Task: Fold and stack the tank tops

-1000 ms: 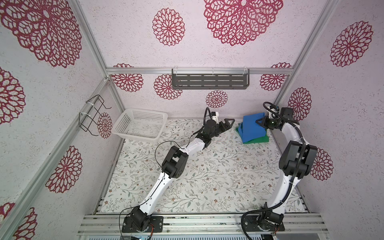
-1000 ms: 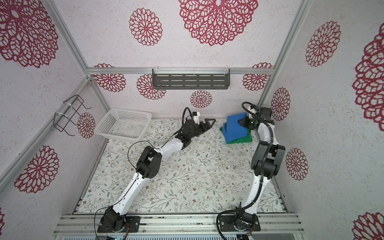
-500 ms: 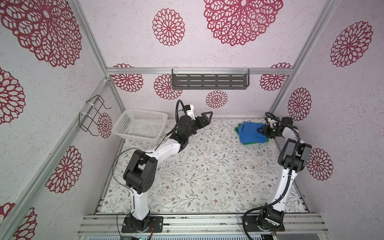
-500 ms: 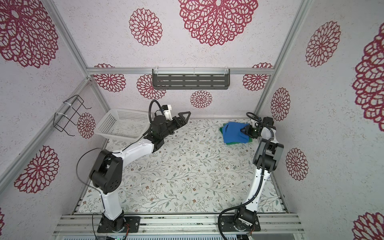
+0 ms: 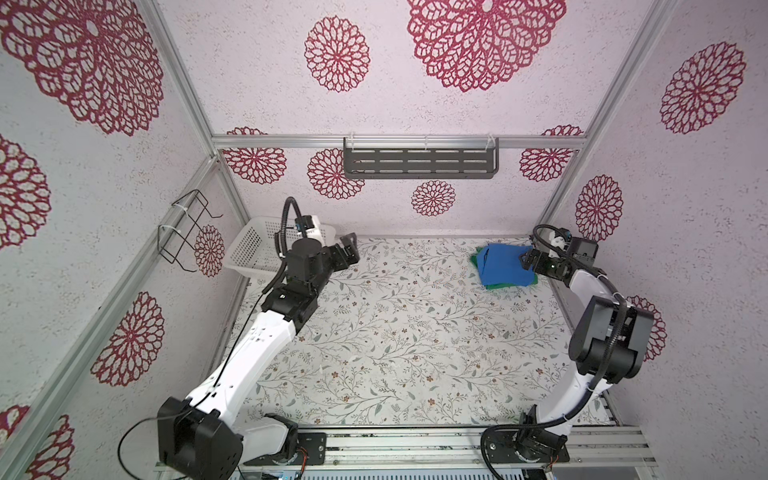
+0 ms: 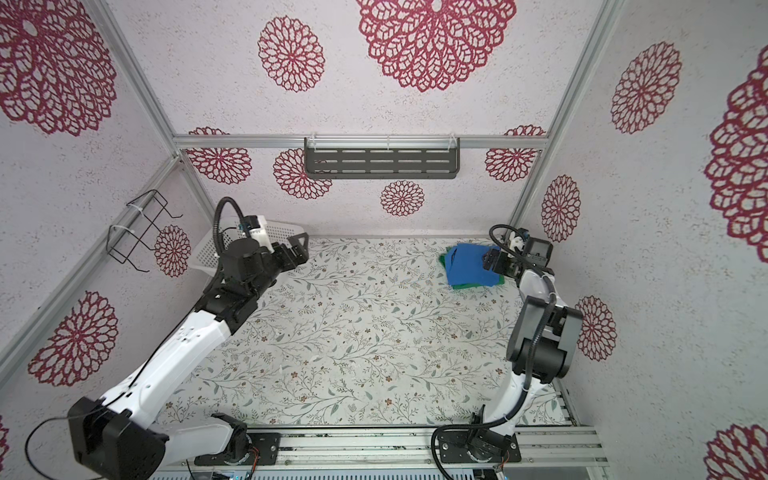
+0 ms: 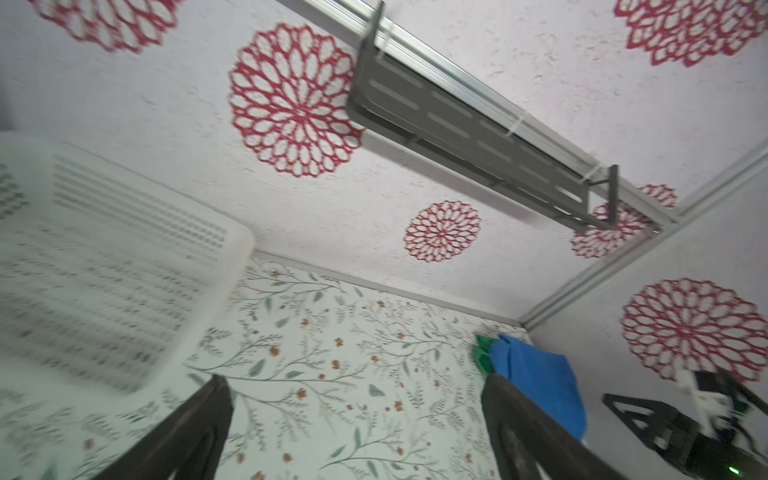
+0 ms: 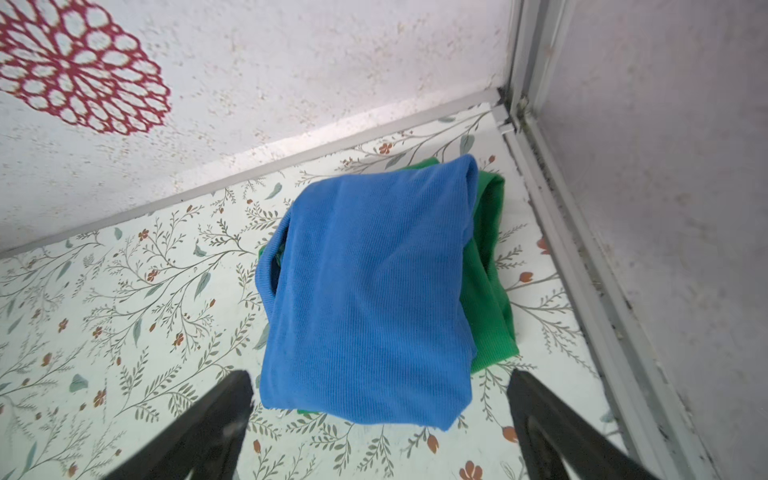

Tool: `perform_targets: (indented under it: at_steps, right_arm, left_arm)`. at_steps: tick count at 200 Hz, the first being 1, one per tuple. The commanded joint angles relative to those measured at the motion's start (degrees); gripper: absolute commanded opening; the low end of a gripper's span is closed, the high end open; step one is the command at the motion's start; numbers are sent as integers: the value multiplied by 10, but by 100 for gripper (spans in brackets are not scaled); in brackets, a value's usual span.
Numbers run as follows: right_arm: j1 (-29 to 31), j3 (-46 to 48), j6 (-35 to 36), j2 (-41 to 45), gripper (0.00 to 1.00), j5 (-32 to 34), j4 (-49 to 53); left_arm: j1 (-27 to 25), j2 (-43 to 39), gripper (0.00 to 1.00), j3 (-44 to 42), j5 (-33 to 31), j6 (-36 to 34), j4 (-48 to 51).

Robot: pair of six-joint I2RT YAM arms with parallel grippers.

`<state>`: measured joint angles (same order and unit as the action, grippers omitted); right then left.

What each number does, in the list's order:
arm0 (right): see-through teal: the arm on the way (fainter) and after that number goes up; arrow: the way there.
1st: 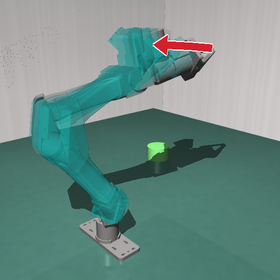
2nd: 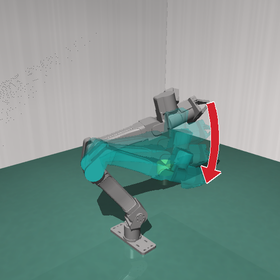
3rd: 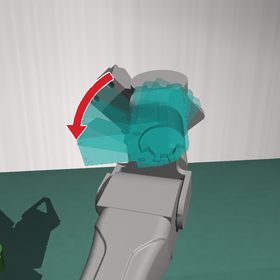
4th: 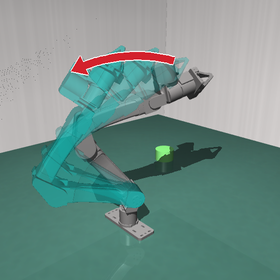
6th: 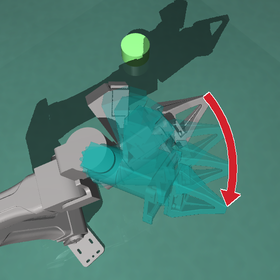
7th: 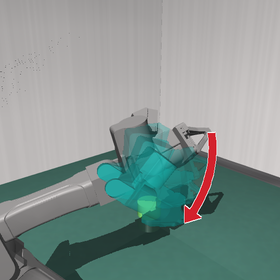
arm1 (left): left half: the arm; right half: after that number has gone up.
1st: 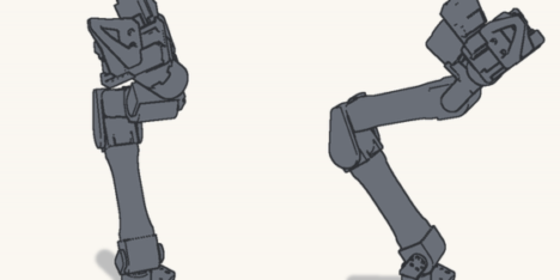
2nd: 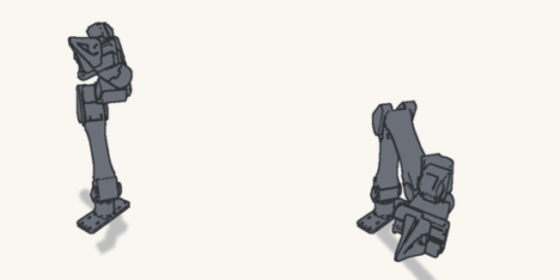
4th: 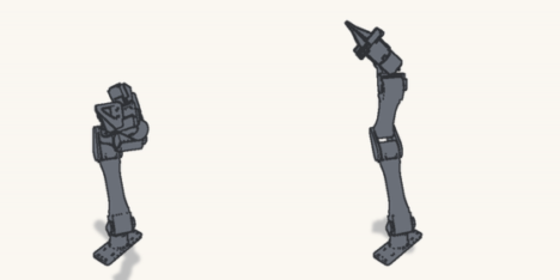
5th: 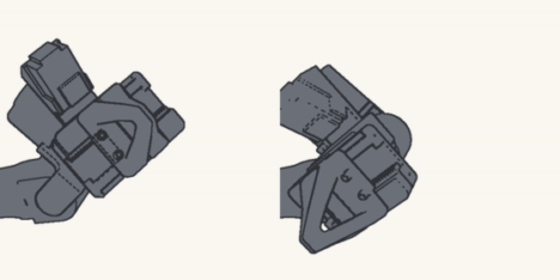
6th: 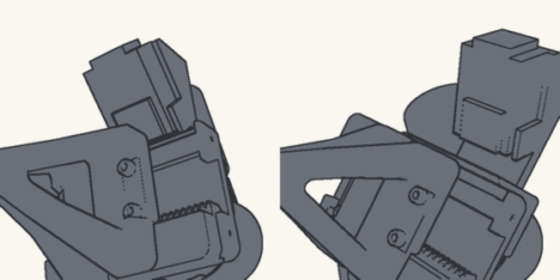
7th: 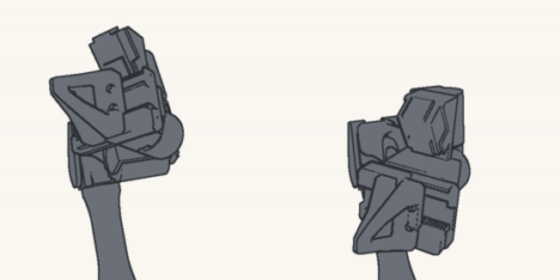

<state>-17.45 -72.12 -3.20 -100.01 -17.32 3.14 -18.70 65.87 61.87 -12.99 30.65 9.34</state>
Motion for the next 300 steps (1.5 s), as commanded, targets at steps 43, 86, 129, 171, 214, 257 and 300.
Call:
perform_targets:
  at_steps: [43,86,129,171,214,257,300]
  right_arm:
    - [163,335,9,226,99,223,-171]
    - [251,495,42,268,99,323,-354]
    - [269,552,39,245,99,284,-519]
    - [270,521,64,199,99,330,-527]
    - [254,531,75,158,99,361,-609]
    - [191,594,22,126,99,296,-747]
    - [188,573,16,121,99,305,-710]
  left_arm:
    - [90,-106,97,-146,-205,-103,94]
    - [181,-53,97,-253,-216,-135,-53]
    - [222,55,97,-328,-130,-179,-277]
    - [258,163,97,-315,-71,-210,-397]
    - [285,218,97,-290,35,-195,-428]
    - [259,239,97,-378,-11,-217,-610]
    - [252,230,97,-374,-22,-220,-588]
